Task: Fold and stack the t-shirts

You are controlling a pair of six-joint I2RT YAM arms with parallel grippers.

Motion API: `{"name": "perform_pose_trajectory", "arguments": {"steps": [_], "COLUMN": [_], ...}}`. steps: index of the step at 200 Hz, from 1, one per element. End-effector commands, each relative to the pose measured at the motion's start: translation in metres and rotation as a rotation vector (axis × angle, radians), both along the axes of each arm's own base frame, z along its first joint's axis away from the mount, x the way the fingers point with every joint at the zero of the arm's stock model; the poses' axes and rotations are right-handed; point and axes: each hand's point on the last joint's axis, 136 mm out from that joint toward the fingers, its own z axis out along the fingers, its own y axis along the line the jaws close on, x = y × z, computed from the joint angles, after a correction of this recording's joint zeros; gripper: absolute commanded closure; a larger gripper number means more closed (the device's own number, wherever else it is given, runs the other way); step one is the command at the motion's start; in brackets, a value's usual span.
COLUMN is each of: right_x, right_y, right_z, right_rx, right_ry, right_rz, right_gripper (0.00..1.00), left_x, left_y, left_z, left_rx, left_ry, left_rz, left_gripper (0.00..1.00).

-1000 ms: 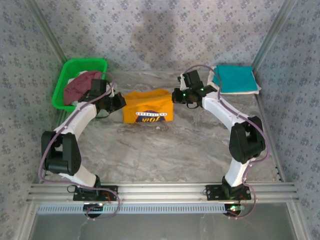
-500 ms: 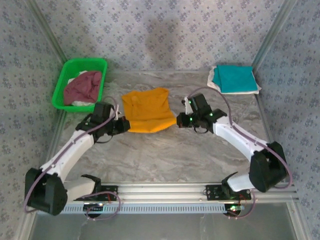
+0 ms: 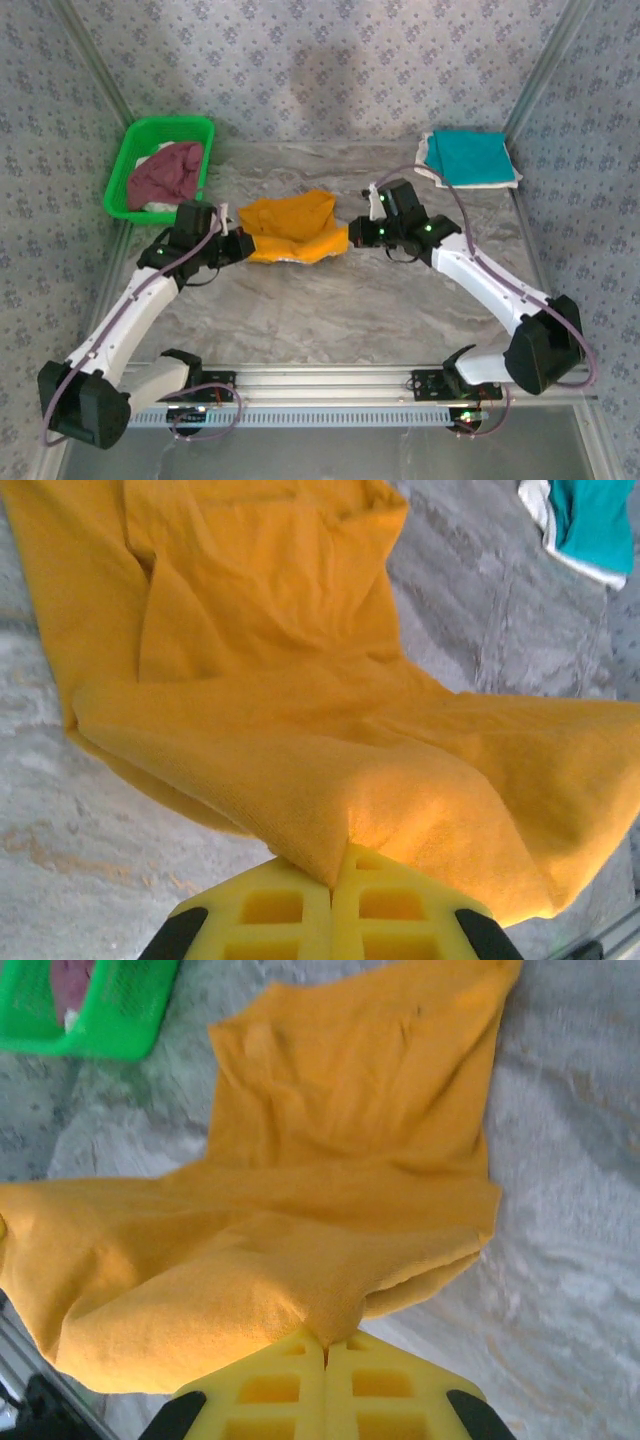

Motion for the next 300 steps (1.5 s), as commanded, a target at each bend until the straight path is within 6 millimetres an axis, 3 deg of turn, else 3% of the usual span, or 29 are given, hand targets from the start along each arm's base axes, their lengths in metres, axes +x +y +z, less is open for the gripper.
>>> {"name": "perform_pose_trajectory", "arguments": {"steps": [1,32,79,131,182,193,205,216,236,258,290,300], "right_x": [0.028,0.058,0.094,0.129,0.181,0.196,0.212,0.229,0.249,0.235,0.18,0.163], "right_y": [0.001,0.009,0.013,0.023,0.049,0.057,0.063,0.065,0.062,0.066,0.078,0.087], "right_z": [0.028,0.035,0.015,0.011,-0.007,-0.012,-0.024,-0.028,-0.026,-0.013,-0.01,-0.019], "right_rx": [0.018,0.027,0.014,0.014,0.027,0.033,0.031,0.029,0.072,0.072,0.049,0.051], "right_ry": [-0.059,-0.066,-0.014,-0.025,-0.021,-0.015,0.012,0.012,0.019,-0.018,-0.063,-0.054], "right_rz": [-0.011,-0.008,-0.019,-0.021,-0.018,-0.015,-0.032,-0.039,-0.063,-0.021,0.067,0.107], "right_gripper": [1.0,1.0,1.0,1.0,1.0,0.97,0.76,0.61,0.6,0.6,0.62,0.64], "left_x": [0.021,0.043,0.065,0.086,0.141,0.16,0.182,0.203,0.232,0.228,0.184,0.173], "left_y": [-0.003,0.001,0.018,0.041,0.058,0.064,0.079,0.089,0.1,0.09,0.051,0.035], "left_z": [0.03,0.035,0.013,0.013,-0.007,-0.011,-0.018,-0.019,-0.019,-0.017,-0.029,-0.039], "left_rx": [-0.035,-0.044,-0.032,-0.017,0.03,0.046,0.096,0.131,0.195,0.175,0.244,0.213], "left_ry": [-0.085,-0.112,-0.054,-0.059,-0.032,-0.046,-0.036,-0.039,-0.065,-0.066,-0.092,-0.096], "left_rz": [-0.017,-0.009,0.038,0.091,0.126,0.143,0.197,0.224,0.251,0.24,0.166,0.128], "left_gripper": [1.0,1.0,1.0,1.0,1.0,0.78,0.55,0.43,0.38,0.37,0.39,0.42]}}
